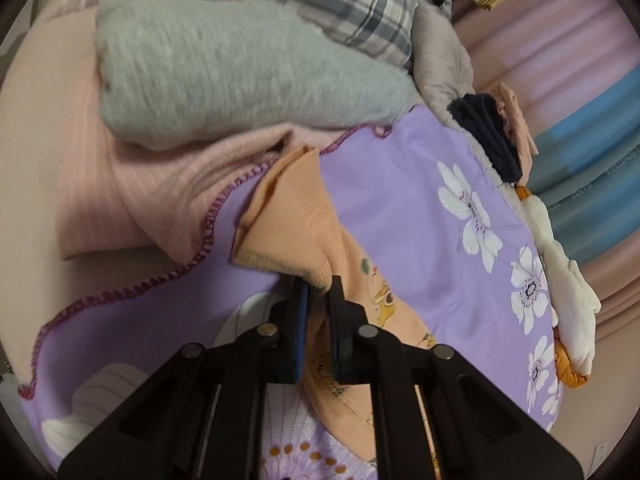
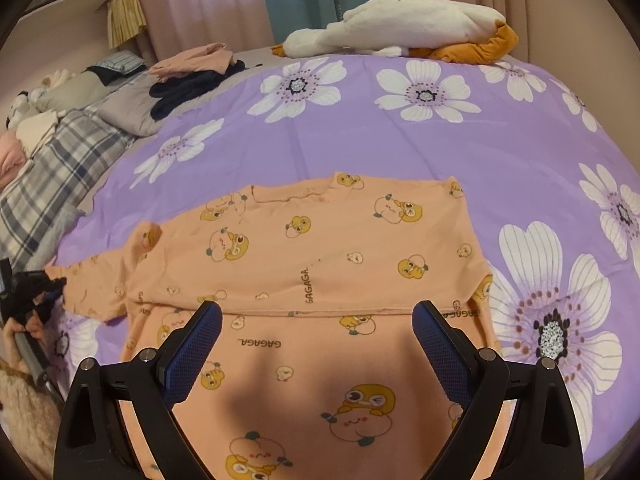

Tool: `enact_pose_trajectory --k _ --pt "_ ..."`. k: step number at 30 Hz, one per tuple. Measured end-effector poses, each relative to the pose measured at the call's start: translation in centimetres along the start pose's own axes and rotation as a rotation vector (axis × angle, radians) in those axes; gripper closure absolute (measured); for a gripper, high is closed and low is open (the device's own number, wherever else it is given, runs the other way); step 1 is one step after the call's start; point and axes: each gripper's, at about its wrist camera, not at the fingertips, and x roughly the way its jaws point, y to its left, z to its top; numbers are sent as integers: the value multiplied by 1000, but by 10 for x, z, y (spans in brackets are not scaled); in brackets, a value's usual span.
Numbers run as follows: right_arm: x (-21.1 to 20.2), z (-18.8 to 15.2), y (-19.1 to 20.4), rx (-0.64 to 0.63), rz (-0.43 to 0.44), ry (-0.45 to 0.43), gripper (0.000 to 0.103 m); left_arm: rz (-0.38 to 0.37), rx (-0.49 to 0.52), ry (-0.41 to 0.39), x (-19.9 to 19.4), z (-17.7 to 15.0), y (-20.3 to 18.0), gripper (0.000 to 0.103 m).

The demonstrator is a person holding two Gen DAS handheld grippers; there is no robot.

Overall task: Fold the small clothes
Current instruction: 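Reach to the other sleeve cuff and grasp it with the left tool, then lift the sleeve with the left tool, lay it across the body, release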

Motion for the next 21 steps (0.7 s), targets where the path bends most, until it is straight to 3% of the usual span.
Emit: enact_pose_trajectory --k 9,14,18,21 --pt "-8 0 -6 15 2 -22 8 -112 24 -58 -46 2 -23 96" --pt "-9 2 -6 24 8 -29 8 -126 117 -97 -67 -9 -59 97" --pt "-13 2 -6 24 13 -40 8 -265 171 -32 -71 -26 -99 97" --pt "-18 2 -10 29 9 -52 8 -319 244 -9 -76 -43 -130 97"
